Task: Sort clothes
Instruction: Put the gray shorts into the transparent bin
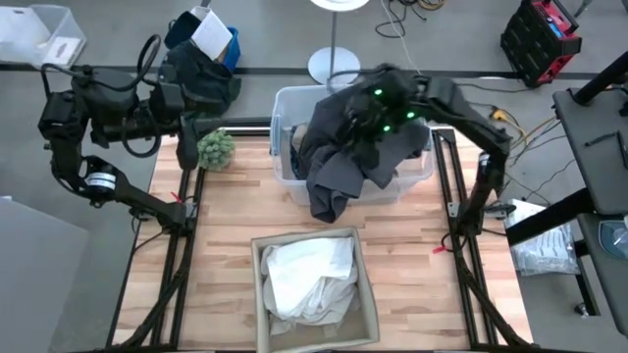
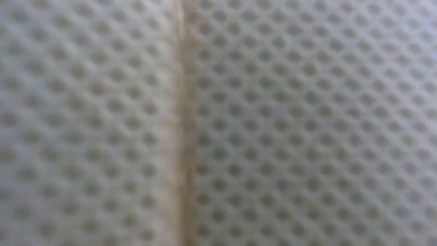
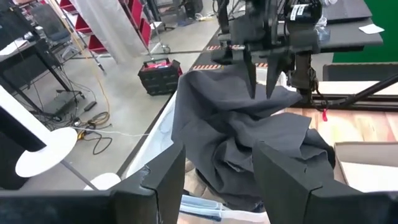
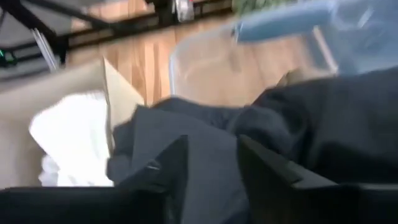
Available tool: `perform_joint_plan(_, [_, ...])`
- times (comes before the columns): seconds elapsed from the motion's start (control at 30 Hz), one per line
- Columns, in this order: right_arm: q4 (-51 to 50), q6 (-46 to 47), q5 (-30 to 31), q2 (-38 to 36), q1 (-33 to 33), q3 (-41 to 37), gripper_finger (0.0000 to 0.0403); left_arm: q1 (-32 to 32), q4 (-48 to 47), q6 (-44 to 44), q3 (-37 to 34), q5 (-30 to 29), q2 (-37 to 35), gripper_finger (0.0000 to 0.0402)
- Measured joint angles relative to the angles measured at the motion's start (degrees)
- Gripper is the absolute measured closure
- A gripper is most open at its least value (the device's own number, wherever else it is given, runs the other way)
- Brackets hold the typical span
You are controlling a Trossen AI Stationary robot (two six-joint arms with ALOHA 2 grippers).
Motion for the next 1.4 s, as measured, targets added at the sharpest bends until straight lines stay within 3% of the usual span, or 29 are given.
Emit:
perform_joint_plan(0.17, [-3.1,-1.9,2.0,6.0,0.8,-0.5,0.0369,0.0,-1.0,-0.4,0.0,0.0,0.0,0.0235])
perform_joint_plan(0.23, [-5.8,-3.6,3.6,8.5,0.2,-0.6,0.0385,0.0,-1.4,-0.8,0.0,0.1,0.0,0.0235])
perform_joint_plan(0.43, [-12.3,-5.8,3.9,14.2,-2.3,-0.6,0.0393,0.0,-4.3,-2.1,0.0,0.1,-0.2,0.0235])
perform_joint_plan(0.8, [9.0,-3.8,35.8,17.8,-6.7,-0.6,0.0394,0.0,-6.0,-2.6,0.0,0.1,-0.2,0.0235])
perform_joint_plan(0.87, [11.1,-2.8,35.9,17.8,-7.3,-0.5,0.0394,0.0,-6.2,-2.6,0.0,0.1,-0.3,0.0235])
perform_joint_plan(1.0, [11.1,-0.1,27.2,17.2,-7.7,-0.4,0.0394,0.0,-7.0,-2.6,0.0,0.1,-0.4,0.0235])
perform_joint_plan(1.1, [11.5,1.5,26.8,14.6,-6.8,0.7,0.0394,0.0,-7.4,-2.6,0.0,0.1,-0.4,0.0235])
perform_joint_plan(1.2, [12.5,2.8,31.7,11.1,-6.5,1.0,0.0394,0.0,-7.3,-2.5,0.0,0.1,-0.4,0.0235])
perform_joint_plan(1.33, [8.0,4.5,45.6,9.2,-8.0,0.9,0.0394,0.0,-7.3,-2.6,0.0,0.0,-0.2,0.0235])
perform_joint_plan(1.4, [4.1,6.6,45.2,9.3,-10.1,0.6,0.0394,0.0,-7.3,-2.6,0.0,0.0,-0.2,0.0235])
